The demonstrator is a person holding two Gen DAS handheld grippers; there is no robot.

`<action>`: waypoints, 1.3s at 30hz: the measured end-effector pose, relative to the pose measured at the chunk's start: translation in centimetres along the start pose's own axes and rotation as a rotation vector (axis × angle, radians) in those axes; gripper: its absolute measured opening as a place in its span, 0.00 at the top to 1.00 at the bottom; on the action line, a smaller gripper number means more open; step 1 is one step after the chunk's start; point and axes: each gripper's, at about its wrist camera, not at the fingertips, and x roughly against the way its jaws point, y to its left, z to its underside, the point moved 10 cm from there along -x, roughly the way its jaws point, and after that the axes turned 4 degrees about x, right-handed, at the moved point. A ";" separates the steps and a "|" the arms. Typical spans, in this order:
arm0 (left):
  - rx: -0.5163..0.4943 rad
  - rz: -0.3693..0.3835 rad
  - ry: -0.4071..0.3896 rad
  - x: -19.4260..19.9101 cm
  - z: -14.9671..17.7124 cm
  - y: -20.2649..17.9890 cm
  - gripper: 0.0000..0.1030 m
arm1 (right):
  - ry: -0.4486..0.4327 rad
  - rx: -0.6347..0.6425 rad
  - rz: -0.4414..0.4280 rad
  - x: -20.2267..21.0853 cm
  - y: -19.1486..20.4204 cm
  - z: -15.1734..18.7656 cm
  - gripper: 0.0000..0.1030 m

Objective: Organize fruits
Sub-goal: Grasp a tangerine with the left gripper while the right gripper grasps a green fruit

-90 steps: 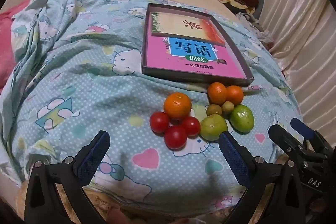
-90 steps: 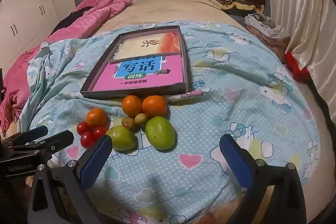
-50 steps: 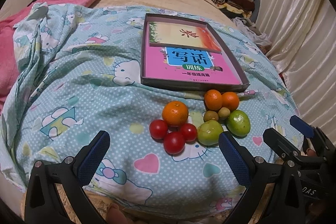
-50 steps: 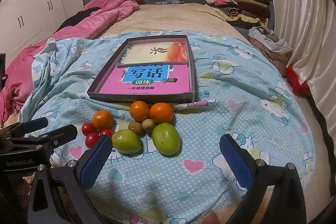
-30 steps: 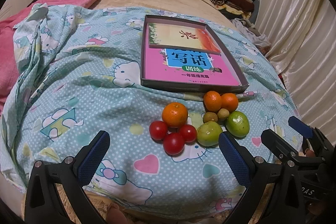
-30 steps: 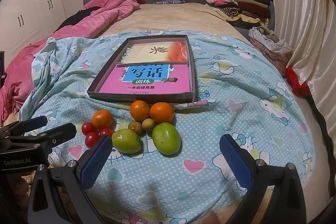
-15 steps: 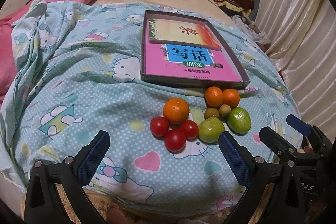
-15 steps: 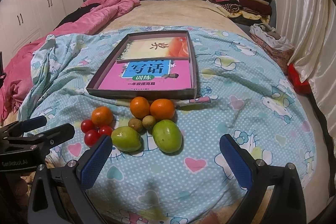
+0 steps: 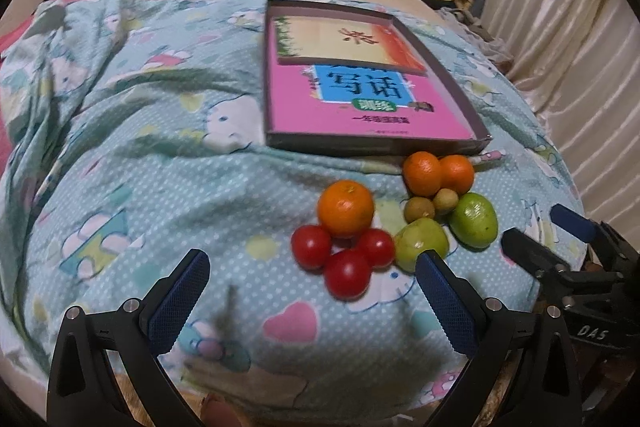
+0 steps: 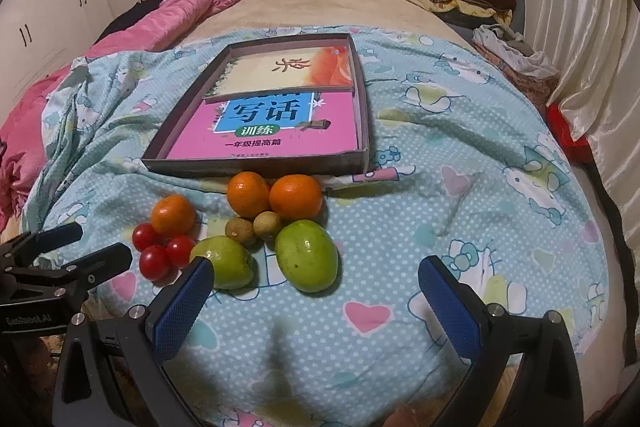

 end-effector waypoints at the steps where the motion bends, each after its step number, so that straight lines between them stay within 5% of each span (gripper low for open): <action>1: -0.006 0.004 0.000 -0.1 -0.2 -0.2 0.02 | 0.006 0.003 0.001 -0.3 0.0 0.0 0.00; 13: -0.040 0.043 0.036 -2.4 -1.9 -0.9 0.21 | 0.126 0.021 0.041 -3.9 -0.9 1.2 0.01; 26: -0.103 0.067 0.109 -4.3 -1.7 -2.1 0.49 | 0.175 0.101 0.003 -6.1 0.7 1.5 0.44; 37: -0.131 0.054 0.167 -6.2 -1.7 -2.6 0.50 | 0.182 0.098 -0.033 -7.1 0.9 1.3 0.48; 39: -0.141 0.053 0.169 -6.4 -1.7 -2.8 0.56 | 0.176 0.092 -0.042 -7.2 0.8 1.2 0.52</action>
